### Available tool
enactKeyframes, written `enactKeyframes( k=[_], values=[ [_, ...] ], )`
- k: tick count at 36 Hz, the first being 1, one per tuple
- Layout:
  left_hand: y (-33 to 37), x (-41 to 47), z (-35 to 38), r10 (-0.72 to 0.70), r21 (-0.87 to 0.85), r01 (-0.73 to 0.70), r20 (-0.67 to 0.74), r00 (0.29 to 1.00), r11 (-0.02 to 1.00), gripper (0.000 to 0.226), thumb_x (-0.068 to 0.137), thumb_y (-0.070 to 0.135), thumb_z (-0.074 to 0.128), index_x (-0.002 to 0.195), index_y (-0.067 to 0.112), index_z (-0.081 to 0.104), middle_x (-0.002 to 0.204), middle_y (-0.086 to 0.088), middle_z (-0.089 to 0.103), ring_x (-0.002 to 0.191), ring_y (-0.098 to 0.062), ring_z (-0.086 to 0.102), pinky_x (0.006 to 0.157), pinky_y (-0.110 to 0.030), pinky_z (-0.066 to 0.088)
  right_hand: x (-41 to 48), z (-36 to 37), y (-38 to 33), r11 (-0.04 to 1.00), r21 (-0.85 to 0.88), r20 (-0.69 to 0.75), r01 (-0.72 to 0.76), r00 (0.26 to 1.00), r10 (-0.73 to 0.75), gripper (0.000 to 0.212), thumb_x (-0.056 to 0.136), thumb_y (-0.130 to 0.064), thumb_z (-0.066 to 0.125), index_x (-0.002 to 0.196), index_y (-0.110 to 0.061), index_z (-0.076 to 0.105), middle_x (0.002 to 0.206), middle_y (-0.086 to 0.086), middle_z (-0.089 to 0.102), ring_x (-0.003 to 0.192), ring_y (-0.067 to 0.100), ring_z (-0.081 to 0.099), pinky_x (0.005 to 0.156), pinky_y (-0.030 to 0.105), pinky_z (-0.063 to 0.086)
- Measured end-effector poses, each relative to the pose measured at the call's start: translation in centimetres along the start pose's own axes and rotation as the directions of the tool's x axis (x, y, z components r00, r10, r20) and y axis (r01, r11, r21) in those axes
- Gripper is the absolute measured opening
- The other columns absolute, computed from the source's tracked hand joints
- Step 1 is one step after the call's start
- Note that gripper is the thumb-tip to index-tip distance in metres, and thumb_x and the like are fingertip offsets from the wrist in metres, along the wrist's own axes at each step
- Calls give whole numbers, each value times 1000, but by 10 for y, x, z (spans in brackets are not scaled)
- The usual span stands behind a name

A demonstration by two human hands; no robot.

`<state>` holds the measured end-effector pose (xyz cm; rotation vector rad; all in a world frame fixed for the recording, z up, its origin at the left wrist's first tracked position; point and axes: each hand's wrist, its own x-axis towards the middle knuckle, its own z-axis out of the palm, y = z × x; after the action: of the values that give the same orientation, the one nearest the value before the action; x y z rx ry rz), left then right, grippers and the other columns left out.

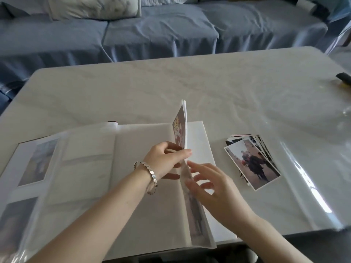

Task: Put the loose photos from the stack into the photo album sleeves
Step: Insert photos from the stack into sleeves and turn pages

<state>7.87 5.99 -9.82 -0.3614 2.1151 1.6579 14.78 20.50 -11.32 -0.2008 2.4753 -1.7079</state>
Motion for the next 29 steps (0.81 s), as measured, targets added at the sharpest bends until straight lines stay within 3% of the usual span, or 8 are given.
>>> enactKeyframes(
  k=[8, 12, 17, 20, 22, 24, 26, 29],
  values=[
    [-12, -4, -16, -15, -219, 30, 70, 997, 975, 59, 39, 48, 76, 88, 16, 67, 90, -3, 70, 74, -7, 70, 55, -30, 56, 4, -8, 13, 980, 138, -35, -142, 988, 149, 54, 62, -64, 54, 111, -42, 49, 94, -25, 68, 90, -5, 64, 74, 11, 49],
    [-19, -3, -23, -7, -279, 26, 66, 998, 960, 45, 48, 36, 73, 87, 15, 66, 81, 1, 71, 65, -3, 68, 48, -24, 53, 8, -16, 15, 979, 108, -74, -174, 980, 183, 50, 67, -60, 53, 111, -38, 49, 77, -36, 64, 79, -13, 62, 66, 1, 42],
    [-21, -6, -24, 0, -287, 32, 109, 994, 957, 14, 78, 23, 67, 81, 10, 68, 53, 7, 63, 49, -6, 62, 46, -19, 50, 10, -20, 23, 977, 85, -112, -197, 972, 206, 58, 79, -47, 53, 127, -15, 56, 69, -26, 66, 71, -15, 60, 62, 1, 42],
    [-25, -4, -26, 72, -145, -77, -38, 997, 986, 19, 88, 17, 62, 74, 5, 69, 47, 5, 54, 43, -8, 52, 44, -16, 46, 11, -22, 26, 973, 48, -103, -226, 968, 230, 43, 87, -35, 55, 127, -18, 54, 70, -33, 65, 77, -16, 60, 64, -1, 41],
    [-30, -2, -29, 226, 157, -202, -160, 961, 967, 18, 89, 14, 61, 72, 13, 66, 54, 2, 53, 50, -12, 47, 45, -12, 41, 11, -26, 28, 971, 11, -100, -239, 966, 238, 33, 89, -29, 57, 122, -27, 54, 75, -23, 69, 74, -5, 64, 62, 3, 44],
    [-35, 0, -31, 330, 373, -237, -209, 921, 897, 17, 88, 10, 60, 93, 26, 58, 63, 6, 59, 55, -13, 51, 46, -9, 38, 11, -31, 31, 964, -30, -127, -263, 958, 257, 31, 89, -25, 60, 118, -30, 56, 77, -12, 71, 73, 3, 66, 64, 9, 48],
    [-40, 0, -34, 338, 403, -221, -245, 909, 888, 51, 85, 2, 57, 126, 29, 45, 87, 7, 63, 69, -6, 59, 58, -6, 43, 11, -37, 38, 950, -114, -173, -292, 947, 270, 38, 86, -22, 63, 124, -23, 57, 82, -15, 69, 78, -1, 64, 69, 8, 45],
    [-48, -2, -35, 339, 589, -143, -237, 910, 795, 83, 84, -1, 56, 148, 28, 11, 136, -3, 42, 99, -10, 55, 79, -15, 42, 10, -51, 50, 926, -250, -257, -282, 942, 218, 37, 84, -12, 65, 120, -15, 61, 86, -18, 62, 76, -11, 57, 65, -2, 38]
  ],
)
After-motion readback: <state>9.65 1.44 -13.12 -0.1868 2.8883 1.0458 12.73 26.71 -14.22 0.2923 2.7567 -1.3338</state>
